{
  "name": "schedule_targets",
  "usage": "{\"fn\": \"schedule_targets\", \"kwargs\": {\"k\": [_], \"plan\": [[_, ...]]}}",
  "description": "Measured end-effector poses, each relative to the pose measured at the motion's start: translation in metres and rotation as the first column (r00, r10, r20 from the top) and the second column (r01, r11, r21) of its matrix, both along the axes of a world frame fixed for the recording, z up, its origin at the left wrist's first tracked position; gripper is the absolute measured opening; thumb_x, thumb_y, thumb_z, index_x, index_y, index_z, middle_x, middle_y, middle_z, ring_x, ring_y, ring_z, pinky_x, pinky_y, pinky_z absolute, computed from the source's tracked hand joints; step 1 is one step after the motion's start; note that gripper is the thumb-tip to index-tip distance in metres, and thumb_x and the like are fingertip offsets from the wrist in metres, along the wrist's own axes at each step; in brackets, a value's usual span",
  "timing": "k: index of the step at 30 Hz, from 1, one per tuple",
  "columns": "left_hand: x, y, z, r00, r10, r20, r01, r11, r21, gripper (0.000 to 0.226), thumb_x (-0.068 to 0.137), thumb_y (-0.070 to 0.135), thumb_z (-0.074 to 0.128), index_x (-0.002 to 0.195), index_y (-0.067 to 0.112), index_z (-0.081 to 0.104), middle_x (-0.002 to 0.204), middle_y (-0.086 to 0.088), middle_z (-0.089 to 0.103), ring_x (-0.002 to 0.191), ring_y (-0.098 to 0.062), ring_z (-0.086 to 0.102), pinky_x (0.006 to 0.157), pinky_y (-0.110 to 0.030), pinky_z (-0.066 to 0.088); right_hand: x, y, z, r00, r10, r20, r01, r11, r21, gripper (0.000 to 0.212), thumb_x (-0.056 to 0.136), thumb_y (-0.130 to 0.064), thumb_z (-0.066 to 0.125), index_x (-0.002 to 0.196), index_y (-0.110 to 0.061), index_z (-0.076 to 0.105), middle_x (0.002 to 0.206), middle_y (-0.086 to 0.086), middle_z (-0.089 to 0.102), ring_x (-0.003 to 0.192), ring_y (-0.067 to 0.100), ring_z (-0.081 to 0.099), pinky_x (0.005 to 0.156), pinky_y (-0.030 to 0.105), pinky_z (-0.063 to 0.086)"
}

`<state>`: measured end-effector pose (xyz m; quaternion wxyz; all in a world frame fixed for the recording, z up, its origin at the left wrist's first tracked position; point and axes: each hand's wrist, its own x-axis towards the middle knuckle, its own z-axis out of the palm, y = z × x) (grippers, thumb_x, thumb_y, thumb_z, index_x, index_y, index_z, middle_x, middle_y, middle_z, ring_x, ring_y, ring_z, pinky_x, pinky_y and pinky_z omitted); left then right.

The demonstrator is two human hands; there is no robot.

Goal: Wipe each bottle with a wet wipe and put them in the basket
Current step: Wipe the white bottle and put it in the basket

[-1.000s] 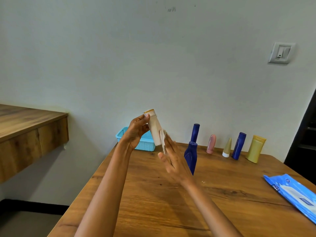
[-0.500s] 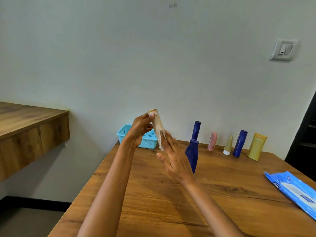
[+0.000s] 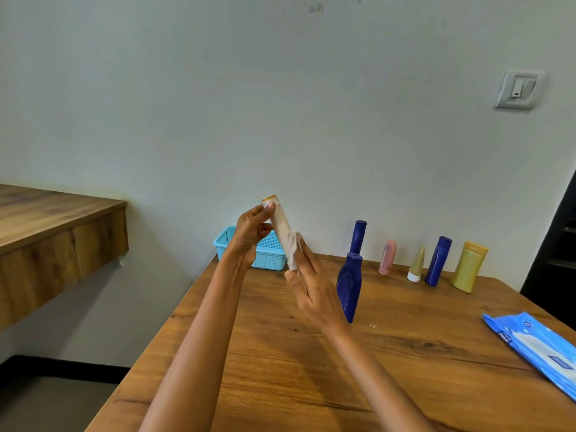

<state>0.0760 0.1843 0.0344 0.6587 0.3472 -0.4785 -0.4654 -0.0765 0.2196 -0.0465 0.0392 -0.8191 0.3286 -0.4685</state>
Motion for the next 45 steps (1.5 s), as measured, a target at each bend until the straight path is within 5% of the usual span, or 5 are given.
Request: {"fn": "schedule_targets", "kwargs": {"k": [10, 19, 27, 34, 45], "plan": [[-0.009, 0.006, -0.001, 0.985, -0.140, 0.098, 0.153, 0.978, -0.144, 0.022, 0.085, 0.027, 0.061, 0.103, 0.014, 0.065, 0.094, -0.001, 0.069, 0.090, -0.017, 0.063, 0.085, -0.025, 0.050, 0.008, -0.016, 0.049, 0.981, 0.061, 0.186, -0.098, 0.975, 0.201, 0.061, 0.092, -0.059, 0.026, 0.145, -0.029, 0.027, 0.143, -0.004, 0.040, 0.123, 0.006, 0.045, 0.090, 0.019, 0.044], [-0.010, 0.008, -0.004, 0.992, -0.080, 0.103, 0.099, 0.974, -0.204, 0.035, 0.072, 0.037, 0.067, 0.102, 0.019, 0.063, 0.097, 0.003, 0.068, 0.097, -0.014, 0.060, 0.098, -0.034, 0.042, -0.006, -0.015, 0.063, 0.865, -0.089, 0.495, -0.281, 0.731, 0.622, 0.046, 0.098, -0.047, 0.029, 0.128, -0.019, 0.051, 0.120, 0.000, 0.056, 0.112, 0.012, 0.050, 0.090, 0.023, 0.040], [-0.013, 0.007, -0.002, 0.974, 0.087, 0.209, -0.033, 0.968, -0.249, 0.046, 0.068, 0.041, 0.072, 0.111, 0.029, 0.060, 0.112, -0.003, 0.064, 0.097, -0.012, 0.062, 0.090, -0.029, 0.049, 0.000, -0.012, 0.053, 0.327, -0.347, 0.879, -0.801, 0.391, 0.453, 0.029, 0.099, -0.028, 0.039, 0.115, -0.007, 0.053, 0.120, 0.021, 0.058, 0.106, 0.029, 0.060, 0.106, 0.040, 0.040], [-0.003, 0.001, -0.003, 0.946, 0.237, 0.221, -0.180, 0.952, -0.249, 0.045, 0.080, 0.028, 0.072, 0.121, 0.020, 0.056, 0.114, -0.005, 0.062, 0.098, -0.020, 0.060, 0.086, -0.030, 0.051, 0.004, -0.001, 0.051, 0.414, -0.377, 0.828, -0.710, 0.435, 0.553, 0.025, 0.100, -0.026, 0.039, 0.102, -0.010, 0.058, 0.108, 0.017, 0.065, 0.098, 0.025, 0.064, 0.098, 0.040, 0.047], [-0.021, 0.003, 0.005, 0.923, 0.241, 0.300, -0.192, 0.964, -0.186, 0.033, 0.082, 0.027, 0.070, 0.111, 0.018, 0.058, 0.103, 0.003, 0.062, 0.081, -0.003, 0.059, 0.059, -0.003, 0.044, 0.033, 0.005, 0.052, 0.859, -0.133, 0.494, -0.037, 0.947, 0.319, 0.024, 0.100, -0.026, 0.037, 0.113, -0.019, 0.057, 0.104, -0.006, 0.061, 0.092, 0.005, 0.058, 0.068, 0.011, 0.044]]}}
